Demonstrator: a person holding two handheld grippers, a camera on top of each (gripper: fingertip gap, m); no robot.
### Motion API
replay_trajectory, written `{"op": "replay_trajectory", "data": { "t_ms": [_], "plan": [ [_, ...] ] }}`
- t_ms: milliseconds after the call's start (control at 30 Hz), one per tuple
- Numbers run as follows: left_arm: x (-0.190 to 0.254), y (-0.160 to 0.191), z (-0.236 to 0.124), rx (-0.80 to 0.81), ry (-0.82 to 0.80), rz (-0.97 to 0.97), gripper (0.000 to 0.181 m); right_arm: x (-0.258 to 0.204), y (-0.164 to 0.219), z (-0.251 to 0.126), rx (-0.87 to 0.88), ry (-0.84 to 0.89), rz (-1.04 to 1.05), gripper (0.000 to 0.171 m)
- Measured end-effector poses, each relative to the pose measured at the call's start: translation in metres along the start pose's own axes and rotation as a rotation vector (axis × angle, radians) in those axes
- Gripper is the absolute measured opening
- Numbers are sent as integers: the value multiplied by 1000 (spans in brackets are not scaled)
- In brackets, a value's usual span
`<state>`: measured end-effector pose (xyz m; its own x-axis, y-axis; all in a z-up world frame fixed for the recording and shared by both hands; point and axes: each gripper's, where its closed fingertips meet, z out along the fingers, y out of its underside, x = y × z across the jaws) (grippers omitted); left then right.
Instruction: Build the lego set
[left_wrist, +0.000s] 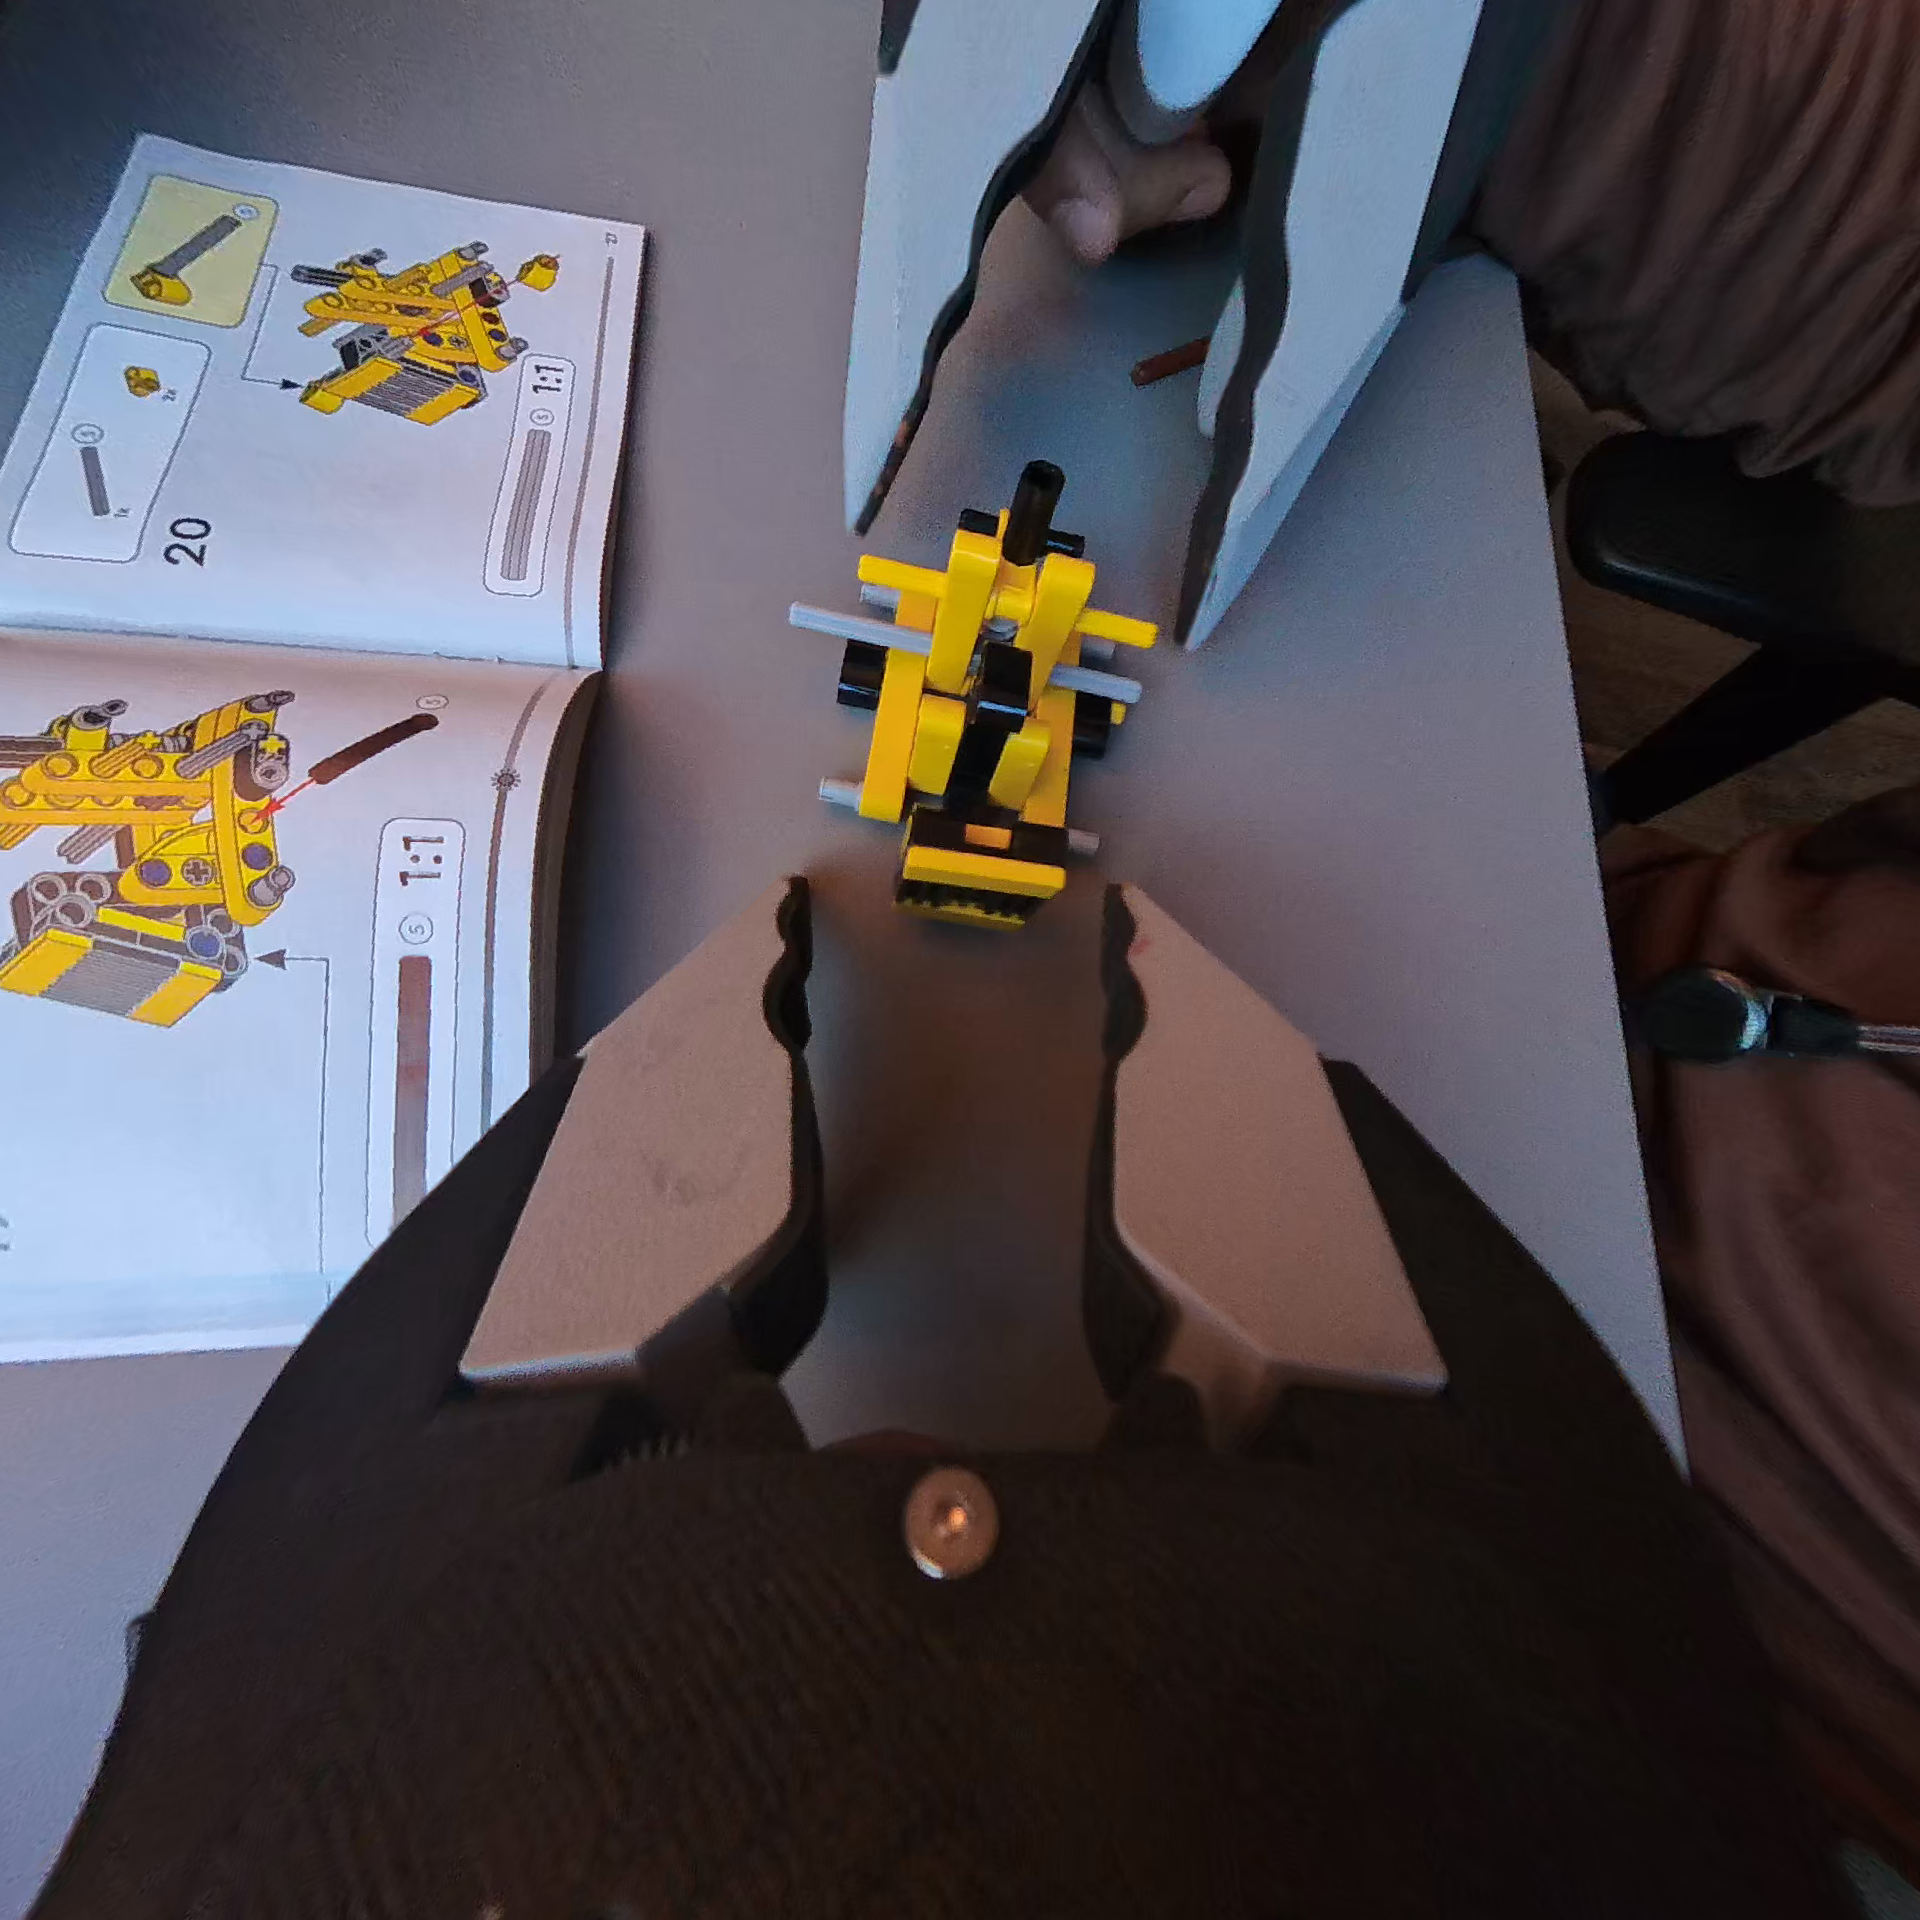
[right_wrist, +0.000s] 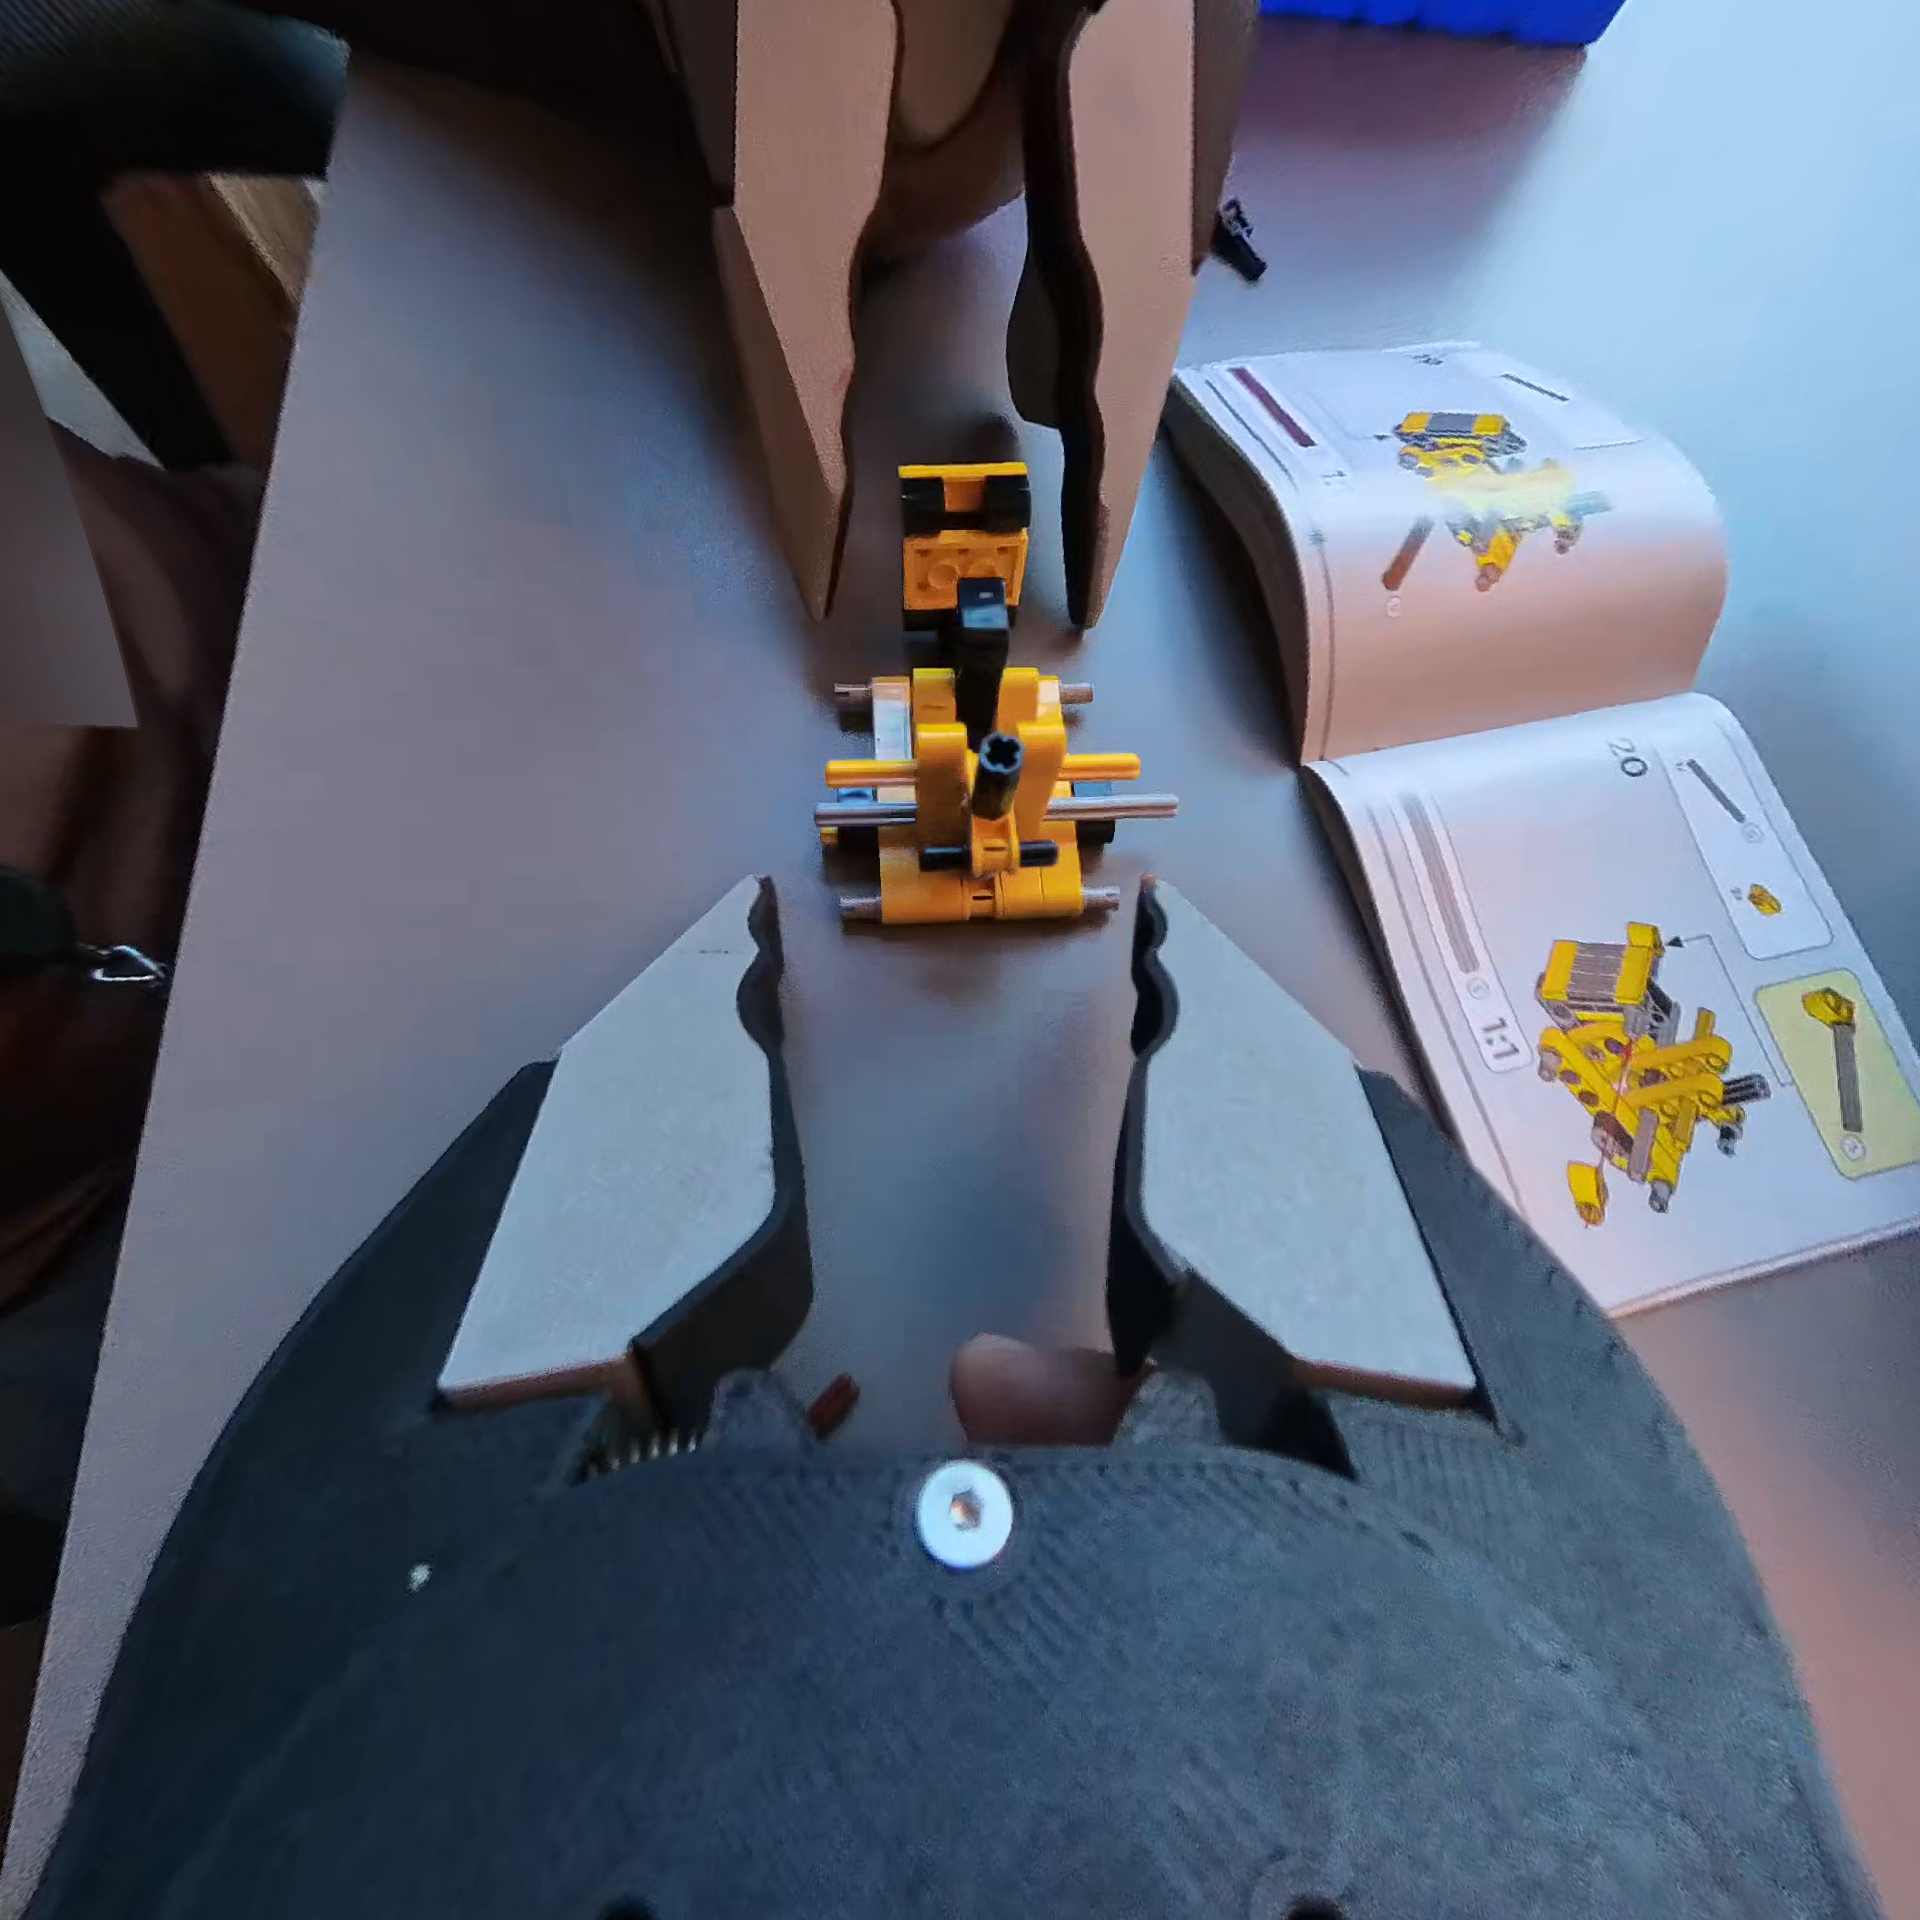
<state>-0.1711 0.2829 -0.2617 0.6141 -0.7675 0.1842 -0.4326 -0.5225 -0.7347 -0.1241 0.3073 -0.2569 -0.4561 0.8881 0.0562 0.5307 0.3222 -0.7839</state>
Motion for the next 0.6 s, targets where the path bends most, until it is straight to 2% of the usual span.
{"op": "replay_trajectory", "data": {
  "t_ms": [33,133,300,467,600],
  "plan": [
    [1,0,0,1,9,5,49,-1,0,4,-16,4,-6,67],
    [3,-1,-1,9,44,14,27,3,2,12,-59,31,-18,64],
    [-3,0,-3,3,32,24,25,7,0,15,-56,23,-14,45],
    [-5,0,-3,0,45,26,25,9,-1,14,-50,1,-5,45],
    [-6,0,-3,-2,45,39,25,10,0,14,-49,5,-14,38]
  ]
}}
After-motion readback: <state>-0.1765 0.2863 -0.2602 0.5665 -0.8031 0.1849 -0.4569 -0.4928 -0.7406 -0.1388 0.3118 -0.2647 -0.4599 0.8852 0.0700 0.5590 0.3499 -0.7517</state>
